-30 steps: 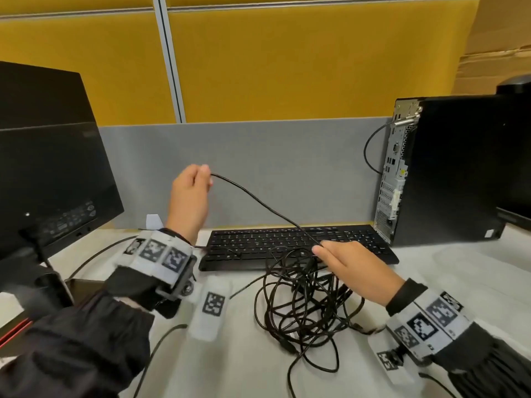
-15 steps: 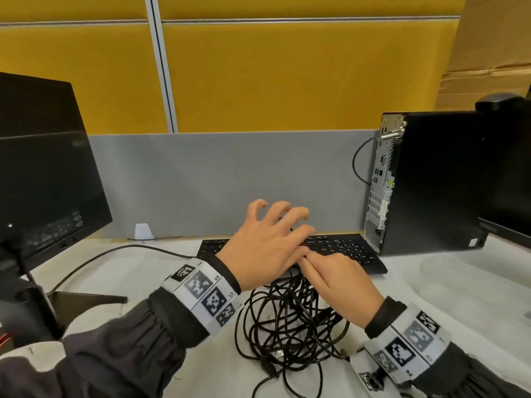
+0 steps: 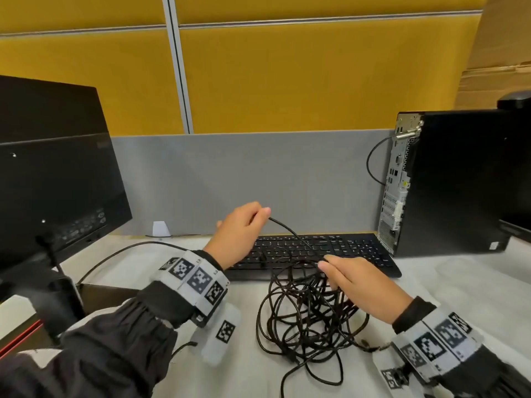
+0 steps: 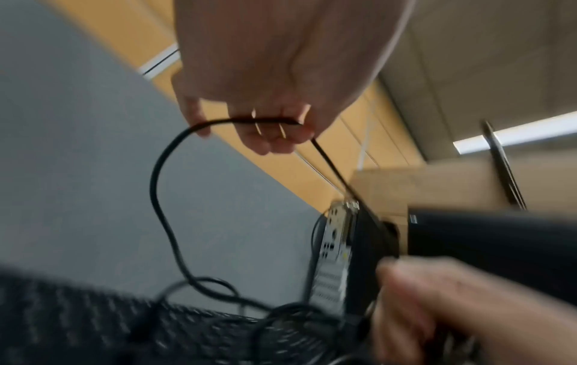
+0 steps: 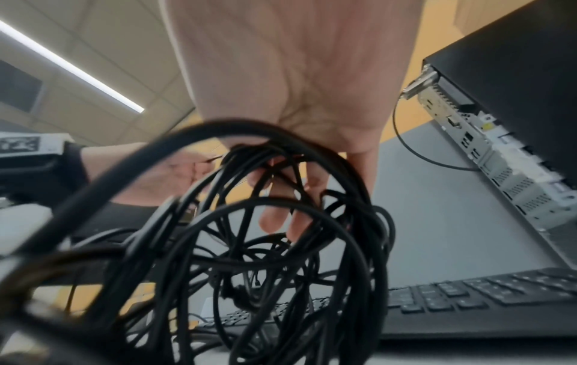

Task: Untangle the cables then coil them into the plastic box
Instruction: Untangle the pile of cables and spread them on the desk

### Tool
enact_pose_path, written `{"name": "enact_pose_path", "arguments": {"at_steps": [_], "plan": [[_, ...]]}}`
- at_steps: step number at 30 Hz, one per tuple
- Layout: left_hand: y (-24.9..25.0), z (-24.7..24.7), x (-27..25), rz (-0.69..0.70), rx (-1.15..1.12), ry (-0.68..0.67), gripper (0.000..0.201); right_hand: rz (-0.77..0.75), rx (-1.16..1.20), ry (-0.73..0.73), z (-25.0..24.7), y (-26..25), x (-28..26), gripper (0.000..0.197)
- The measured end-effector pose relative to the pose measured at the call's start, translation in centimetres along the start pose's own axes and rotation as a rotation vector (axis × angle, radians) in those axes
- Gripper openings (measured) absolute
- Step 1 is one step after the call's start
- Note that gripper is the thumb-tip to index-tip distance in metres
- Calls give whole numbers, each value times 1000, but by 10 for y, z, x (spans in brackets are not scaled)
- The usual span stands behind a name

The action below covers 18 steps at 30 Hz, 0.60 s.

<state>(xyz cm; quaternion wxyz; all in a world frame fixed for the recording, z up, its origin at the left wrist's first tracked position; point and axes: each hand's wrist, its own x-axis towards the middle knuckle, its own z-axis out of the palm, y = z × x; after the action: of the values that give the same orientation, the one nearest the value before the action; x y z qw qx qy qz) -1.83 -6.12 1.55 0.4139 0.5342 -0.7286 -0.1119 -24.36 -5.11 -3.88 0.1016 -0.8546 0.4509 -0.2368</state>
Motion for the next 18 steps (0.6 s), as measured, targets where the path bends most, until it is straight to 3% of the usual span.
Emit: {"name": "enact_pose_path", "arguments": {"at_steps": [3, 7, 10, 14, 18], "plan": [[10, 3, -8, 204, 463, 108, 21, -4, -43, 13, 2, -5, 2, 40], [20, 18, -15, 564, 686, 63, 38, -57, -43, 67, 1, -10, 8, 55], [22, 31, -17, 710, 831, 69, 30, -91, -94, 115, 2, -15, 8, 48], [18, 26, -11, 800, 951, 124, 26, -64, -76, 61, 0, -16, 5, 35], [18, 21, -17, 617, 786, 89, 29, 8, -17, -38, 3, -5, 4, 35]]}}
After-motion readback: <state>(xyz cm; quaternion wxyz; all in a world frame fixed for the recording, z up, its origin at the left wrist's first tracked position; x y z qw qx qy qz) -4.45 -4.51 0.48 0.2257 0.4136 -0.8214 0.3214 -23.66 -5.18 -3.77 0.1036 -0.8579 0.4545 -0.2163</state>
